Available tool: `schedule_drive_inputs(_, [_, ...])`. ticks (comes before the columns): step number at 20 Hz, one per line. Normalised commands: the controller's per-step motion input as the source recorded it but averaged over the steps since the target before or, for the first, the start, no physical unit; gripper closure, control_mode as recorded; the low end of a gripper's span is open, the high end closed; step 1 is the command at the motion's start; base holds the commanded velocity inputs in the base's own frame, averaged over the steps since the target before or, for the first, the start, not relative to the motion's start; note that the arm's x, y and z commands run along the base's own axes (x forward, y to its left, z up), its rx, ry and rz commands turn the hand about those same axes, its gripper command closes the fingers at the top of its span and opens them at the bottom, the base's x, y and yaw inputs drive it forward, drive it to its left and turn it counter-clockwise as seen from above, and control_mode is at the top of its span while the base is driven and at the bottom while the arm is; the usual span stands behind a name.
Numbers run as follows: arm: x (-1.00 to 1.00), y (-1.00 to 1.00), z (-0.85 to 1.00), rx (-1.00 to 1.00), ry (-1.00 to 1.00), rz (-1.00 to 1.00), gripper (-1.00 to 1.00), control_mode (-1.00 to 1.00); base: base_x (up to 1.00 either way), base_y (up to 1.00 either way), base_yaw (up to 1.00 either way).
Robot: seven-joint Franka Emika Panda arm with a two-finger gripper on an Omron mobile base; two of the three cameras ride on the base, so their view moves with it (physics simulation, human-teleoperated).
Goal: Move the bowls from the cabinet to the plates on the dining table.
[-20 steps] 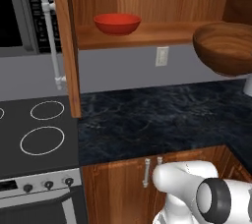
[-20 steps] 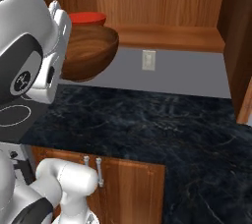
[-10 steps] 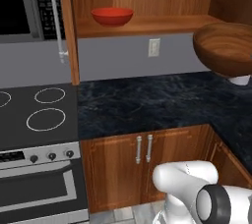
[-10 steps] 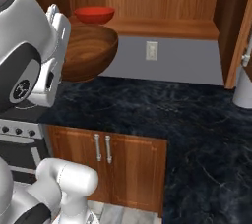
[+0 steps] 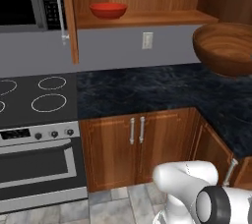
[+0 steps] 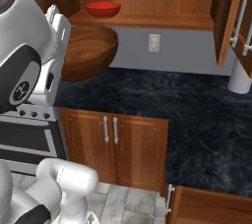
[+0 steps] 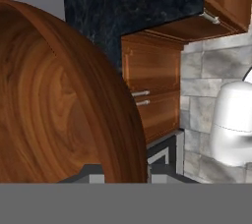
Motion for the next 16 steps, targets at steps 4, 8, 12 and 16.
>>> schedule_drive_inputs(4, [0.0, 0.0, 0.0, 0.0, 0.0, 0.0, 1.0, 1.0, -0.62, 0.2, 0.0])
schedule_drive_inputs(8, [0.0, 0.0, 0.0, 0.0, 0.0, 0.0, 1.0, 1.0, -0.62, 0.29, 0.0])
schedule_drive_inputs(12, [0.0, 0.0, 0.0, 0.0, 0.0, 0.0, 1.0, 1.0, -0.6, 0.41, 0.0])
schedule_drive_inputs(16, [0.0, 0.0, 0.0, 0.0, 0.0, 0.0, 1.0, 1.0, -0.33, 0.5, 0.07])
